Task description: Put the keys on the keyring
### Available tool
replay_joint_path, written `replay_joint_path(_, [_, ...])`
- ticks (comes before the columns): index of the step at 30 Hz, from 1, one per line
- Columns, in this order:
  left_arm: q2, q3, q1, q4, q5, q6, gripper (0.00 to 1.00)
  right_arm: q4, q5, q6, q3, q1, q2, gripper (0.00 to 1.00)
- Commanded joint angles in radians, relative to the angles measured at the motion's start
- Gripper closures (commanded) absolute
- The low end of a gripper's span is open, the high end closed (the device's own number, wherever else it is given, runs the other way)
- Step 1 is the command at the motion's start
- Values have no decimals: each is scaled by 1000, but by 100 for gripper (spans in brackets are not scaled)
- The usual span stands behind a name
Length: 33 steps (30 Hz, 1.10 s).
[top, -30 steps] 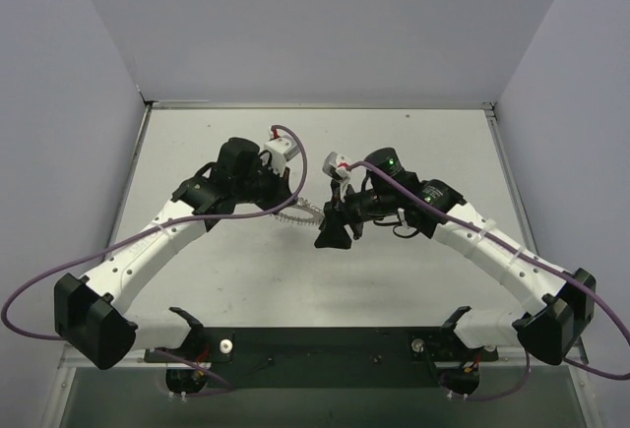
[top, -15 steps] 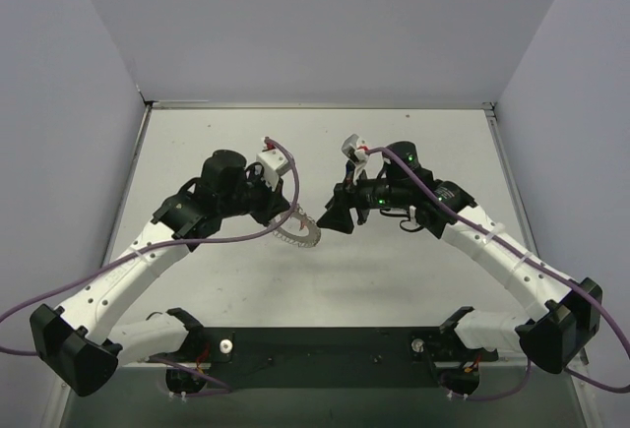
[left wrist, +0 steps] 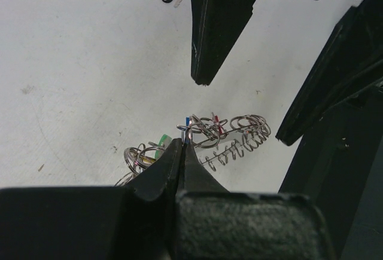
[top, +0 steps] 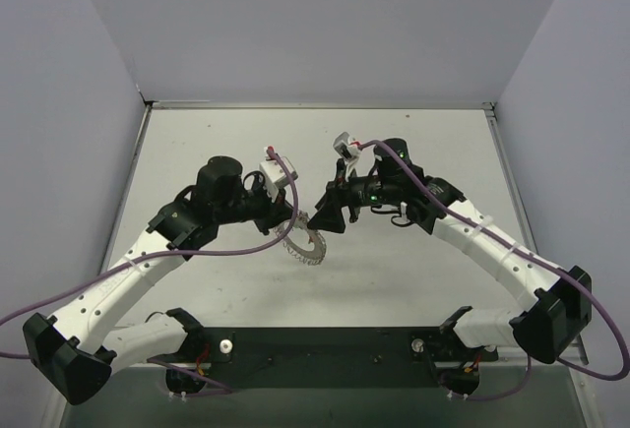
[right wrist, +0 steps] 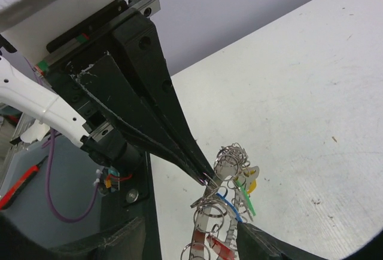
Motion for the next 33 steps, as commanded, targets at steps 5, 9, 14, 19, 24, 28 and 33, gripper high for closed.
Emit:
replay_joint_path(5, [-8, 38, -7, 117, 51, -27, 100, -64, 124, -94, 56, 75, 9, 35])
replay_joint_path(9, [-2, 47, -12, 125, 53, -31, 100, -67, 233, -91, 54, 107, 23, 34])
replay_joint_path(14, [-2, 52, -17, 131, 62, -36, 100, -66, 353, -81, 59, 129, 54, 35])
replay_joint_path(19, [-2, 47, -20, 145, 84, -42, 100, -40, 408, -70, 54, 132, 72, 47])
replay_joint_path(24, [3, 47, -20, 146, 97, -44, 100, -4, 445, -31, 54, 130, 83, 97])
replay_joint_path(28, [3, 47, -21, 145, 71, -50, 100, 3, 447, -27, 42, 129, 77, 100])
replay_joint_path(33, [-17, 47, -20, 154, -13, -67, 88, 20, 385, -30, 9, 104, 54, 100])
